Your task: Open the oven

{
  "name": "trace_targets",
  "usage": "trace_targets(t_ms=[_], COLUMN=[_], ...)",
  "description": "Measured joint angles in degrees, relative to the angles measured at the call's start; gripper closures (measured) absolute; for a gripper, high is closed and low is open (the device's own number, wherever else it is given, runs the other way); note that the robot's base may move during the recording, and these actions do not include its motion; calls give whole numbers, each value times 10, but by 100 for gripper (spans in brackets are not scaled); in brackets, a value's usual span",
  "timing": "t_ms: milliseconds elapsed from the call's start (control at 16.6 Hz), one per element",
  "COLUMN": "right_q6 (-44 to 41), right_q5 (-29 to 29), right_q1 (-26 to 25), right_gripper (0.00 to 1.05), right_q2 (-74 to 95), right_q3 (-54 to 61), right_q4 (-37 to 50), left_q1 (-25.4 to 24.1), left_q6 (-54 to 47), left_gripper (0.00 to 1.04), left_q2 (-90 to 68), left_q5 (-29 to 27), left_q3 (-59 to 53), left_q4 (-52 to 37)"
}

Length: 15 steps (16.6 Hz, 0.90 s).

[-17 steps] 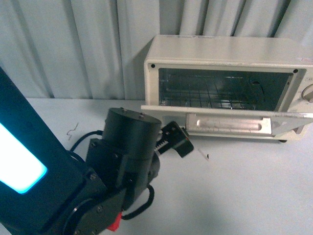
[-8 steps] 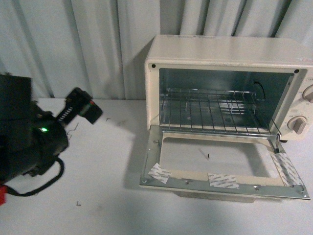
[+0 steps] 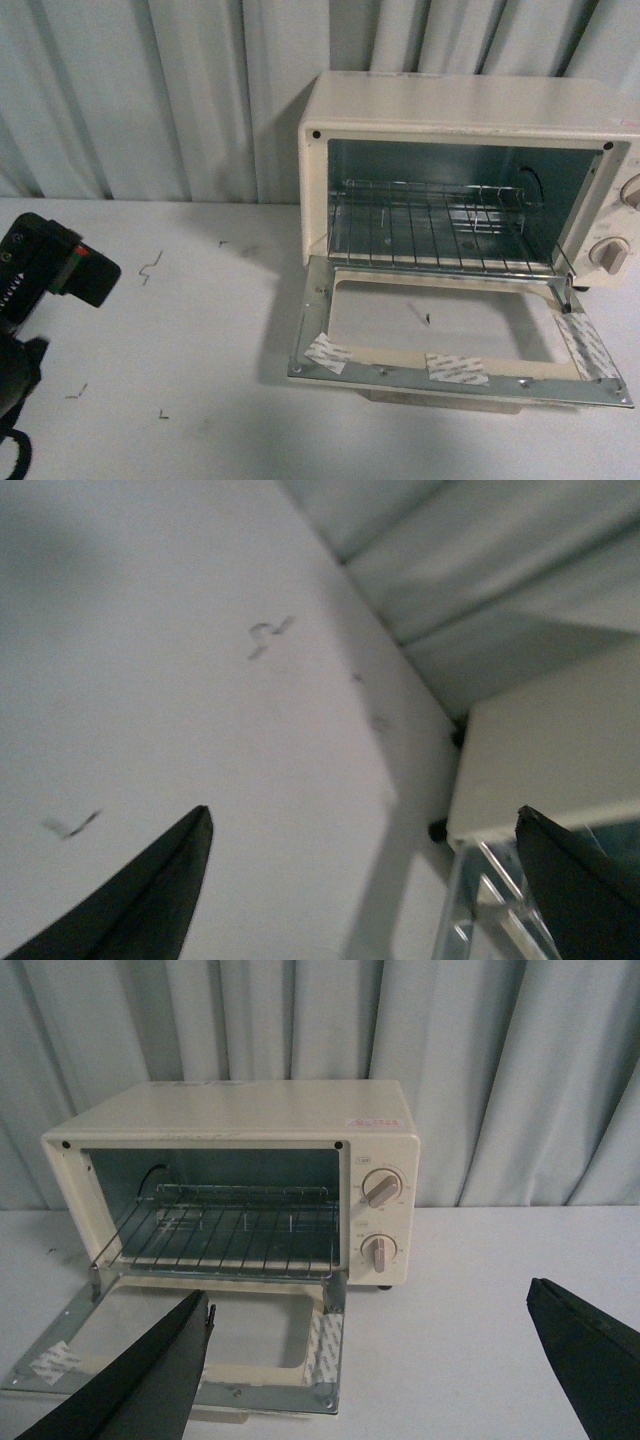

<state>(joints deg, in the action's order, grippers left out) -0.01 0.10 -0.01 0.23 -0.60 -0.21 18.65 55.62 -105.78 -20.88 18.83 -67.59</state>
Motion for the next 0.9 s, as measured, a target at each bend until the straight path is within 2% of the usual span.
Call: trace_targets(t_ms=[60,181,301,361,542,663,843,904], right_q6=[0,0,0,0,0,0,0,0], right_q5=[0,1,0,0,0,0,0,0], right_q1=[0,0,0,0,0,0,0,0], right_gripper=[6,6,6,6,6,6,6,6], right_q2=[0,0,0,0,0,0,0,0], right_q3=[0,0,0,0,0,0,0,0], right_q4=[0,0,0,0,0,0,0,0], left_q1=[3,1,-39,-55,-89,-110,-133,-159], left_q6=[-96,-203,-404,-471,-536,-546,-546,-546], left_gripper=[23,34,55,66,102,103,103,103], left_q2=[-40,-56,22,70,205,306,463,513], left_q5=[16,36,57,67,111,130,155,190], left_q3=[-16,-56,-106,-118,-171,-183,-184,-184], left_q4=[-39,-45,-60,-66,-60,-49,84,129])
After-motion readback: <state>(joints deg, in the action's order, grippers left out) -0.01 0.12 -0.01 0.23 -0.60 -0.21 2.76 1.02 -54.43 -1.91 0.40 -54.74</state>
